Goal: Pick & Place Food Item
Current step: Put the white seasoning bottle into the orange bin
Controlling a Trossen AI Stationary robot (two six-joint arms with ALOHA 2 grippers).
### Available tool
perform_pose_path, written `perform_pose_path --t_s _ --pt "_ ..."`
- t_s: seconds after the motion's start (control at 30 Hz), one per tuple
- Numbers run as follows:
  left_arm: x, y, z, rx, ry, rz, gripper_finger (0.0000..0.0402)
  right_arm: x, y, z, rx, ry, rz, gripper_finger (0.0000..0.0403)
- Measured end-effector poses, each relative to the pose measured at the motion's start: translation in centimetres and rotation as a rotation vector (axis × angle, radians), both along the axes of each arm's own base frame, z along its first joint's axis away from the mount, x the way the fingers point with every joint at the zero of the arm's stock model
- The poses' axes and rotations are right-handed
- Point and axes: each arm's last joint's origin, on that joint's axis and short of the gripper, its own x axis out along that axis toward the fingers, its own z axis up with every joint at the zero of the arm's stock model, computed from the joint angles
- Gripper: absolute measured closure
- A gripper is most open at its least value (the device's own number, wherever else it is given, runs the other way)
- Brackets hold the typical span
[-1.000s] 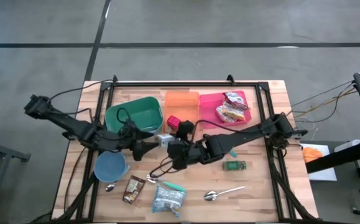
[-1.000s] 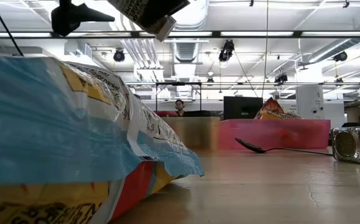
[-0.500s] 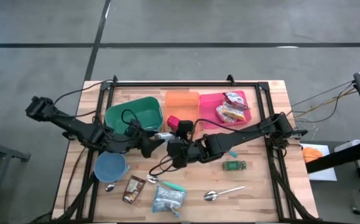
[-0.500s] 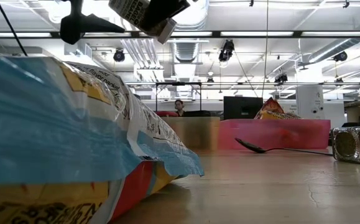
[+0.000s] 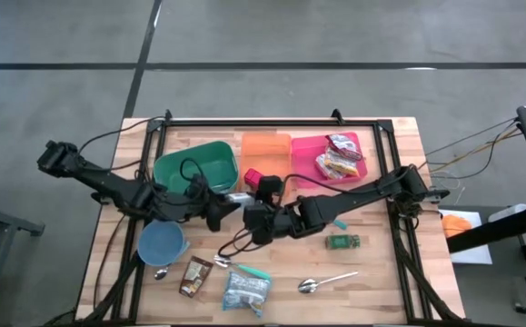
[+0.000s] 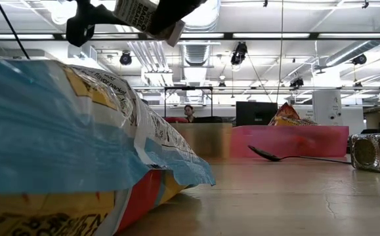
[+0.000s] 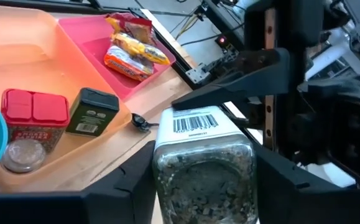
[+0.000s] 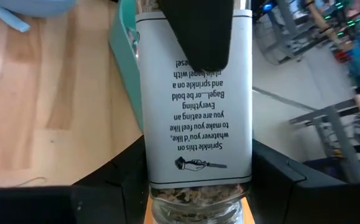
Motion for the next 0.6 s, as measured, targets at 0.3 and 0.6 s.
perform_pose_path --t_s 0.3,0.6 --pt "0.03 -0.03 0.08 0.018 -0.001 -0.018 0.0213 0.00 -0.04 0.12 -0.051 -0.002 -0.017 0.0209" --pt "-0.17 -0.09 0.12 0.108 0.030 -0.097 0.0215 -0.07 0.85 0.36 -0.028 -0.020 0.019 0.0114"
